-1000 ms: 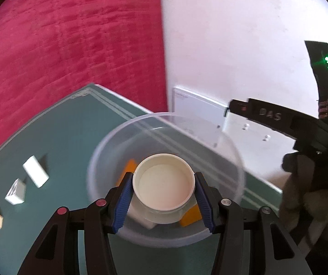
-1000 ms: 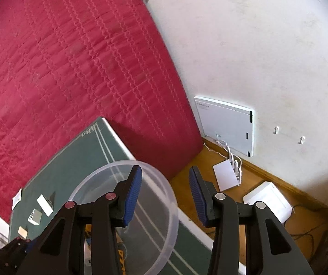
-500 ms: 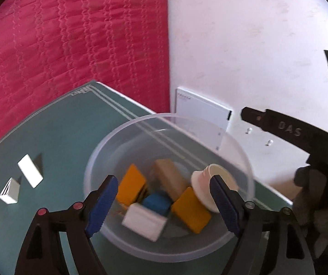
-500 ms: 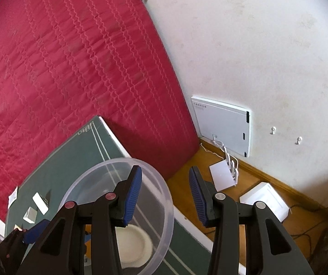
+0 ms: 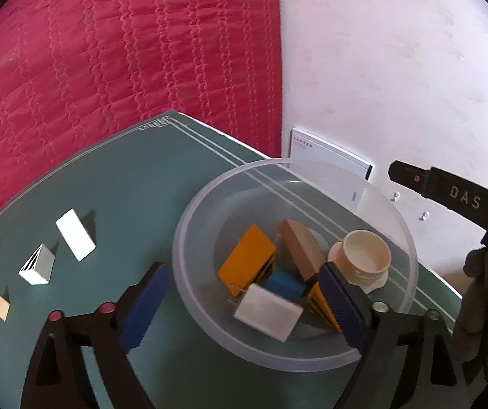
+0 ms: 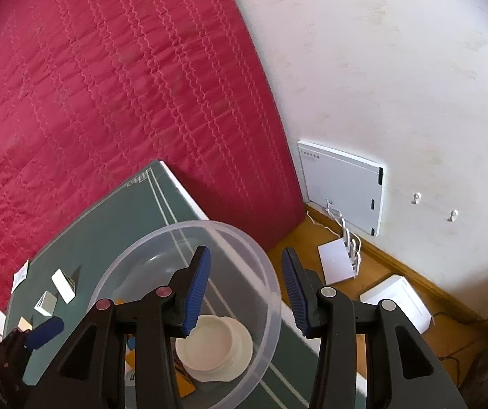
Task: Organize rigid objects
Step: 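Lower the white cup and saucer into the bowl and open the left gripper, then withdraw both grippers from the bowl back over the table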
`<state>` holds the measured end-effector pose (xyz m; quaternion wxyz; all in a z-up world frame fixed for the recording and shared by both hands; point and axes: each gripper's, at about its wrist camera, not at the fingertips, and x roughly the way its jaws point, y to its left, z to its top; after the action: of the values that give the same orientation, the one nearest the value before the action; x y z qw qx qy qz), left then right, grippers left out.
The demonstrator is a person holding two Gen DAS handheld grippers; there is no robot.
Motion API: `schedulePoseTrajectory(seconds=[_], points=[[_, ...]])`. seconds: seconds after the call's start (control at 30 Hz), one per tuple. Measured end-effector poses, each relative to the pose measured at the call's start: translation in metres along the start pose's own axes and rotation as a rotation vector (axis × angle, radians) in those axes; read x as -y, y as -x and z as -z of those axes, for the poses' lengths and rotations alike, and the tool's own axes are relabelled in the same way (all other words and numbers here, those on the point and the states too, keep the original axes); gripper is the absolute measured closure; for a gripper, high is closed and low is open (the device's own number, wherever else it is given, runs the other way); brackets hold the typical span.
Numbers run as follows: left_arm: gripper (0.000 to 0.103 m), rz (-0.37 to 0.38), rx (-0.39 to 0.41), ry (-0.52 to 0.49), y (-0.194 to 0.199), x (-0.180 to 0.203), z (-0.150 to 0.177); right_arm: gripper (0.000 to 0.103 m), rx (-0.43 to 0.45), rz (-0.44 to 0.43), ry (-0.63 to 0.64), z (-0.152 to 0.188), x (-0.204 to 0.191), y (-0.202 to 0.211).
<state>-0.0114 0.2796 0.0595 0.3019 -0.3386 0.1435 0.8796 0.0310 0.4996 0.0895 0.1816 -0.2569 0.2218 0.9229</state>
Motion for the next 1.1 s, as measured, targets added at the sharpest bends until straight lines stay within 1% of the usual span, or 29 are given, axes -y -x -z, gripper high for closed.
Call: schedulePoseTrajectory(seconds=[0.17,0.23,0.37,0.5,0.57,0.7,0.9,1.1], points=[[0.003,-0.035,0.011,0.014,0.003,-0.008,0.003,0.056,-0.009,-0.009,0.027,0.004,-0.007,-0.002],[0.002,-0.043,0.014,0.023,0.005,-0.013,0.005,0.054,-0.011,-0.013,0.037,0.006,-0.01,-0.003],[0.001,-0.069,0.022,0.042,0.008,-0.023,0.007,0.052,-0.01,-0.025,0.06,0.01,-0.016,-0.002],[0.001,-0.092,0.02,0.087,0.009,-0.04,0.011,0.047,-0.007,-0.043,0.093,0.015,-0.025,-0.002],[0.001,-0.116,0.024,0.116,0.01,-0.05,0.014,0.046,-0.004,-0.054,0.118,0.018,-0.032,-0.001],[0.001,-0.179,0.04,0.127,0.012,-0.066,0.018,0.046,0.0,-0.072,0.163,0.025,-0.044,0.001],[0.001,-0.22,0.047,0.166,0.019,-0.087,0.025,0.044,0.0,-0.087,0.204,0.032,-0.057,0.004],[0.001,-0.265,0.06,0.168,0.023,-0.095,0.03,0.044,0.007,-0.094,0.236,0.037,-0.065,0.007]])
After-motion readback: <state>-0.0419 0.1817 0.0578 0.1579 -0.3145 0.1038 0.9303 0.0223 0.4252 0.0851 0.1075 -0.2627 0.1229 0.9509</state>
